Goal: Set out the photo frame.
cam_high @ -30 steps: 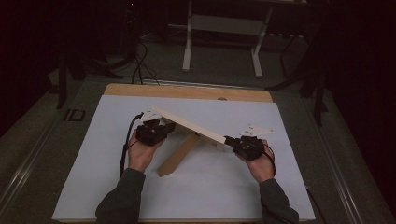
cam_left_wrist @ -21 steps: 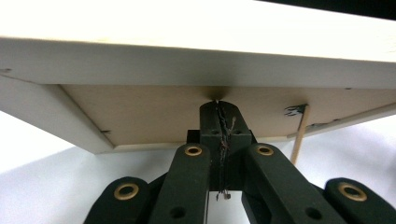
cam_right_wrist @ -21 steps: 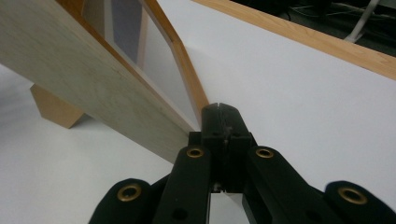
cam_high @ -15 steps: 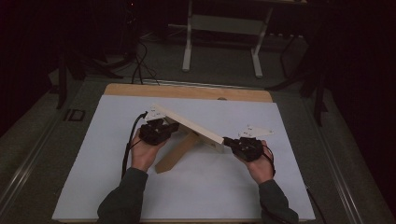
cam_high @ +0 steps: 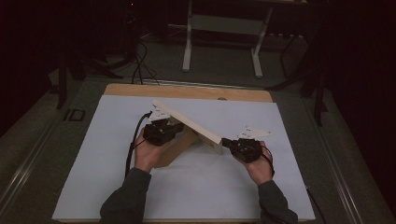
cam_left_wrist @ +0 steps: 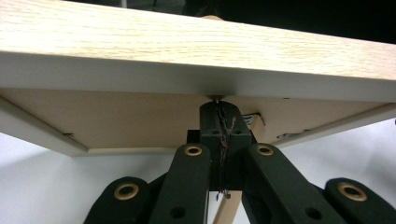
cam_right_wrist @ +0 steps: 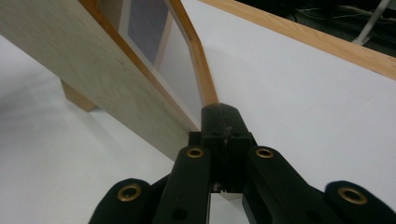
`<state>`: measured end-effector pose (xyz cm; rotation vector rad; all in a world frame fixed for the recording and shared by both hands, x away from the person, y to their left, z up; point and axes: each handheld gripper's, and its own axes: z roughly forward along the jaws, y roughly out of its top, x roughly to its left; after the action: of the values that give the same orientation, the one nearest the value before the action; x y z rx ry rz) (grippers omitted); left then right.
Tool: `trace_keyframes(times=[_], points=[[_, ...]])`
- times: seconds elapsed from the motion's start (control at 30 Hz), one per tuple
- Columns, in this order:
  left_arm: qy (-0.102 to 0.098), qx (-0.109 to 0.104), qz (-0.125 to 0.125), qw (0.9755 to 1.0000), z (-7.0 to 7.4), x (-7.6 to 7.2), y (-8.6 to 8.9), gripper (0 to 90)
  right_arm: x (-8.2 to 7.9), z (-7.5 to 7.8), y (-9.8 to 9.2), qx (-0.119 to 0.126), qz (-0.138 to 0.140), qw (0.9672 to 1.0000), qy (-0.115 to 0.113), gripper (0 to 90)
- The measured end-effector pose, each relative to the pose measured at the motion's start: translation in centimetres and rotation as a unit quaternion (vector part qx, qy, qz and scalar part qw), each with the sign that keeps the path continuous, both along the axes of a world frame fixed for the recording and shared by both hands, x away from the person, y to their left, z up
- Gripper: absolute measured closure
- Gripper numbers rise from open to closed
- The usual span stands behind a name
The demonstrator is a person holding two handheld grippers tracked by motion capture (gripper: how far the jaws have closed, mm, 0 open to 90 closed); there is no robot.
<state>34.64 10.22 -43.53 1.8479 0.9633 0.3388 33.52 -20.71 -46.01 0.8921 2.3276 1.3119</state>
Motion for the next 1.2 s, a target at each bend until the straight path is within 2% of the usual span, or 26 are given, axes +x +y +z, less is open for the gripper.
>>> trace_keyframes(times=[0.3, 1.2], points=[[0.004, 0.001, -0.010, 0.9999, 0.1, 0.0, -0.5, 90.0, -0.3, 0.0, 0.4, -0.002, 0.007, 1.0000, -0.002, 90.0], [0.006, 0.008, -0.017, 0.9998, 0.3, -0.2, -1.2, 90.0, -0.7, 0.1, 1.2, -0.006, 0.021, 0.9998, -0.003, 90.0]])
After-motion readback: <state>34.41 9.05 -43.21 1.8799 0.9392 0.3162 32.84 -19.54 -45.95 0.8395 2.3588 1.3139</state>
